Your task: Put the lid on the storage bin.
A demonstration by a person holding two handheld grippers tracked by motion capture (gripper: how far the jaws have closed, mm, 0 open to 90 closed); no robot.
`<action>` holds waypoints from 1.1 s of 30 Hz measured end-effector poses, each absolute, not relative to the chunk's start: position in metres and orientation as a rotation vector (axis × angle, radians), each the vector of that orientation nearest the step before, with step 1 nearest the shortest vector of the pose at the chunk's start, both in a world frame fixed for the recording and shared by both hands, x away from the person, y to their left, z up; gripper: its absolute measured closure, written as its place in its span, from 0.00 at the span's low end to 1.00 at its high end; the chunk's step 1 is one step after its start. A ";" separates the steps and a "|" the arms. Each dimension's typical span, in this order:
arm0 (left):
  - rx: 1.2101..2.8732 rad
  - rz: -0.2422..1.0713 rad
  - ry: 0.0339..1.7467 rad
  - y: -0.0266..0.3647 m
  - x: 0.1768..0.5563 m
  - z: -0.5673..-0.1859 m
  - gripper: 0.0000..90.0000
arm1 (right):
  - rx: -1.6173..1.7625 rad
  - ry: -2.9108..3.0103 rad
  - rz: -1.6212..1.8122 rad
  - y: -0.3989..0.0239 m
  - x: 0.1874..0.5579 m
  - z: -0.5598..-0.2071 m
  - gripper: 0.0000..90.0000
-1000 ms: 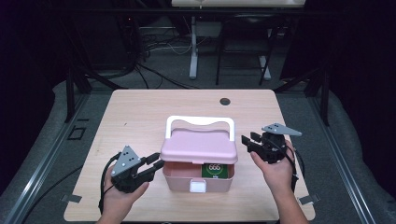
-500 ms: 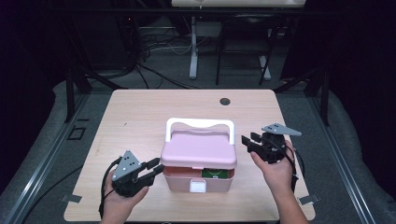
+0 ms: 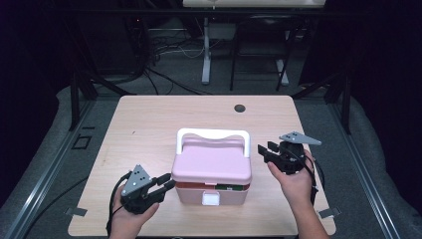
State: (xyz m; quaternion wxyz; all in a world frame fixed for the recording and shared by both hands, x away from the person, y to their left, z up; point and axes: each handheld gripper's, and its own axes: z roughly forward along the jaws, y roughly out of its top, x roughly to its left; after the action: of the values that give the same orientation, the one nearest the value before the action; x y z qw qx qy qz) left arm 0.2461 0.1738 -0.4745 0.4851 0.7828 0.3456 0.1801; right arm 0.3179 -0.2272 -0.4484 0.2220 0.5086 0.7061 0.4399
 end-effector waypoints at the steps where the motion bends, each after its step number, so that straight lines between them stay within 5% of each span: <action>1: 1.905 0.438 0.842 0.174 0.246 -0.476 0.79 | 1.398 1.937 1.227 -0.226 0.319 -0.450 0.65; 33: 1.927 0.419 0.872 0.184 0.238 -0.489 0.79 | 1.400 1.921 1.234 -0.227 0.319 -0.451 0.65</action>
State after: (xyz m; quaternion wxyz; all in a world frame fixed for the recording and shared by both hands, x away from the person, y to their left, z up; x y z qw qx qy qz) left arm 0.2382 0.1840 -0.4890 0.4731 0.7873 0.3565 0.1713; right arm 0.3190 -0.2268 -0.4514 0.2298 0.5087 0.6982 0.4483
